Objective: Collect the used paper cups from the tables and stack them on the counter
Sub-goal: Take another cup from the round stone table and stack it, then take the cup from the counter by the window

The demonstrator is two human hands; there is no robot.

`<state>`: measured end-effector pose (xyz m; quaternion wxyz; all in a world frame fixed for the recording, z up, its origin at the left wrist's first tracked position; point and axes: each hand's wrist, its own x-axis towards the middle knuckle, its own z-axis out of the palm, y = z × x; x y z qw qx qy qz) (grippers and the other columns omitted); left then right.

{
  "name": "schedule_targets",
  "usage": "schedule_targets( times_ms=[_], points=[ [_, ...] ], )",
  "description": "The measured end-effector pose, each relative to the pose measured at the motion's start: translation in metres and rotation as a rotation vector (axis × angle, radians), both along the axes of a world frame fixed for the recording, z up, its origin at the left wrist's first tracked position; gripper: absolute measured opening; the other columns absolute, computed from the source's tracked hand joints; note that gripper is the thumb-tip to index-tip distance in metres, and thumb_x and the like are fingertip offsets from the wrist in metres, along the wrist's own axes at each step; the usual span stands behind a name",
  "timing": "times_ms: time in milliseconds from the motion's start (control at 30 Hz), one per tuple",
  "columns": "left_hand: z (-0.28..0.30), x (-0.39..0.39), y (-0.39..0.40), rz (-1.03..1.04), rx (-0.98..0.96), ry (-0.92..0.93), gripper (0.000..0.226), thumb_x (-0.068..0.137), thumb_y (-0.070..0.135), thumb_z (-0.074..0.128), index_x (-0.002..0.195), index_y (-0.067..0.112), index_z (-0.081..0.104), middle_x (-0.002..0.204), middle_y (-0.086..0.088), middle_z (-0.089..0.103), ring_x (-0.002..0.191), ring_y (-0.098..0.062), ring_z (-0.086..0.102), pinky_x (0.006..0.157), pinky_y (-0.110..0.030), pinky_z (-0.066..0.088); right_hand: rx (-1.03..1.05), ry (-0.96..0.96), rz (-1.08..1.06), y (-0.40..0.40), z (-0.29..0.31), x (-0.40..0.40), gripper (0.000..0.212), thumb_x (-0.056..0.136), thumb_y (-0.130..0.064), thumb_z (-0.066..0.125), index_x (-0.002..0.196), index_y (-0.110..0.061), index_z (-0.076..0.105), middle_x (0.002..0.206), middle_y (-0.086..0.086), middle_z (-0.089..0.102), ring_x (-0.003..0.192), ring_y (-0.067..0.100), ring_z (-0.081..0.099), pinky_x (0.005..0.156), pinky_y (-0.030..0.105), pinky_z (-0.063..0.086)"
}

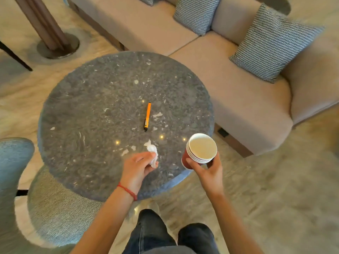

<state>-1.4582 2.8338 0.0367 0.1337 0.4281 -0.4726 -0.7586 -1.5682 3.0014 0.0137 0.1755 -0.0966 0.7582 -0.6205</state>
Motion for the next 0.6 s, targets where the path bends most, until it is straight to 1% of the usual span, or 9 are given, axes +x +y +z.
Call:
schedule_targets(
  times_ms=[67, 200, 267, 300, 400, 533, 600],
  points=[
    [0.001, -0.021, 0.024, -0.075, -0.001, 0.008, 0.041, 0.083, 0.006, 0.063, 0.042, 0.014, 0.061, 0.056, 0.001, 0.065, 0.059, -0.008, 0.065, 0.058, -0.02, 0.054, -0.007, 0.004, -0.08, 0.032, 0.002, -0.006, 0.059, 0.063, -0.019, 0.086, 0.105, -0.041, 0.052, 0.1, -0.033, 0.062, 0.096, -0.009, 0.058, 0.074, 0.004, 0.045],
    [0.0, -0.065, 0.089, -0.215, 0.004, 0.004, 0.038, 0.083, 0.006, 0.062, 0.046, 0.013, 0.067, 0.053, -0.001, 0.065, 0.057, -0.009, 0.065, 0.056, -0.021, 0.054, -0.03, -0.001, -0.237, 0.108, 0.005, -0.017, 0.06, 0.063, -0.016, 0.086, 0.103, -0.043, 0.051, 0.099, -0.034, 0.062, 0.094, -0.012, 0.058, 0.072, 0.002, 0.043],
    [-0.001, -0.087, 0.129, -0.269, 0.027, 0.008, 0.038, 0.083, 0.005, 0.062, 0.047, 0.014, 0.069, 0.054, -0.001, 0.066, 0.057, -0.009, 0.066, 0.059, -0.023, 0.057, -0.037, 0.001, -0.315, 0.151, 0.009, -0.025, 0.059, 0.062, -0.015, 0.086, 0.103, -0.042, 0.052, 0.098, -0.033, 0.062, 0.095, -0.011, 0.058, 0.072, 0.002, 0.044],
    [-0.002, -0.099, 0.15, -0.314, 0.031, 0.009, 0.038, 0.083, 0.006, 0.062, 0.046, 0.014, 0.068, 0.054, 0.0, 0.066, 0.058, -0.009, 0.066, 0.061, -0.024, 0.057, -0.038, 0.001, -0.349, 0.173, 0.01, -0.028, 0.059, 0.062, -0.015, 0.086, 0.103, -0.041, 0.052, 0.098, -0.031, 0.063, 0.095, -0.011, 0.058, 0.072, 0.003, 0.044],
    [-0.003, -0.132, 0.214, -0.484, 0.008, 0.019, 0.041, 0.083, 0.008, 0.061, 0.043, 0.017, 0.06, 0.054, 0.001, 0.06, 0.058, -0.009, 0.059, 0.059, -0.022, 0.049, -0.053, -0.004, -0.46, 0.237, 0.014, -0.036, 0.059, 0.061, -0.011, 0.086, 0.102, -0.039, 0.053, 0.098, -0.021, 0.065, 0.093, -0.01, 0.059, 0.073, 0.004, 0.044],
    [0.0, -0.168, 0.292, -0.629, 0.023, 0.026, 0.034, 0.081, 0.009, 0.063, 0.049, 0.018, 0.061, 0.06, -0.001, 0.059, 0.059, -0.008, 0.058, 0.059, -0.022, 0.048, -0.089, 0.004, -0.623, 0.313, 0.018, -0.039, 0.056, 0.063, 0.0, 0.083, 0.099, -0.032, 0.054, 0.098, -0.009, 0.064, 0.085, -0.012, 0.06, 0.064, 0.003, 0.045],
    [0.003, -0.182, 0.326, -0.727, -0.002, 0.041, 0.032, 0.082, 0.009, 0.062, 0.052, 0.016, 0.059, 0.063, -0.003, 0.058, 0.06, -0.008, 0.057, 0.058, -0.021, 0.048, -0.09, 0.002, -0.709, 0.345, 0.018, -0.036, 0.055, 0.062, -0.001, 0.083, 0.098, -0.031, 0.055, 0.097, -0.007, 0.065, 0.084, -0.009, 0.061, 0.066, 0.004, 0.045]
  ],
)
